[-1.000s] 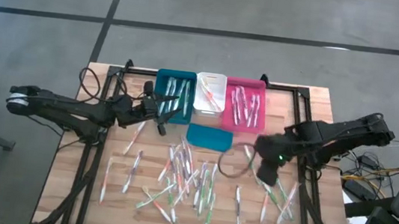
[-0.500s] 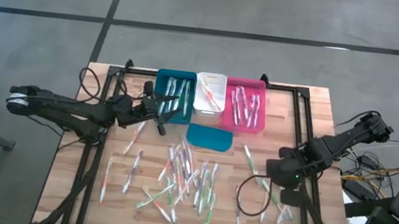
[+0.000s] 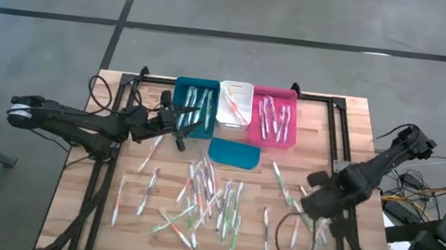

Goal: Pick & Place Toothbrushes
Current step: Put the orange toothbrush into the white bin

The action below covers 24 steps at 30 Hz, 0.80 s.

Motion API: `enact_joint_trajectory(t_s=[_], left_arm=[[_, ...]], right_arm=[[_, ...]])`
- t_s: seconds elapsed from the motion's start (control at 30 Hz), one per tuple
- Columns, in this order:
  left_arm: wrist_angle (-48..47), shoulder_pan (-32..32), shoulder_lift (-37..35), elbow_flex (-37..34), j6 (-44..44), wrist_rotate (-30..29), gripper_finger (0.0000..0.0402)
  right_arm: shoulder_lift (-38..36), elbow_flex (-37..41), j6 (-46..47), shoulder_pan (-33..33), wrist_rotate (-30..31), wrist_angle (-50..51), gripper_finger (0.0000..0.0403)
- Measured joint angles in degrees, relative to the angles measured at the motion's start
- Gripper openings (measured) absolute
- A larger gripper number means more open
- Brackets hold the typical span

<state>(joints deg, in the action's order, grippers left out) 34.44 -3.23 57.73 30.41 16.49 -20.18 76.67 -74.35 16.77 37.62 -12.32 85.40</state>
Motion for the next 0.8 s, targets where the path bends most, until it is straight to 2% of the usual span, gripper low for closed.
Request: enact_joint_trajectory(t_s=[0.3, 0.57, 0.8], left_arm=[[-0.8, 0.0, 0.0, -0.1, -0.2, 0.0, 0.0197], [-1.0, 0.0, 0.0, -0.7, -4.3, 0.0, 0.0197], [-1.5, 0.0, 0.0, -0.7, -5.2, 0.0, 0.0197]], right_arm=[[8.4, 0.0, -6.7, 5.0, -0.2, 4.6, 0.0008], [12.1, 1.5, -10.1, 6.8, -0.2, 4.6, 0.0011], [11.0, 8.8, -12.2, 7.4, -1.3, 4.6, 0.0057]])
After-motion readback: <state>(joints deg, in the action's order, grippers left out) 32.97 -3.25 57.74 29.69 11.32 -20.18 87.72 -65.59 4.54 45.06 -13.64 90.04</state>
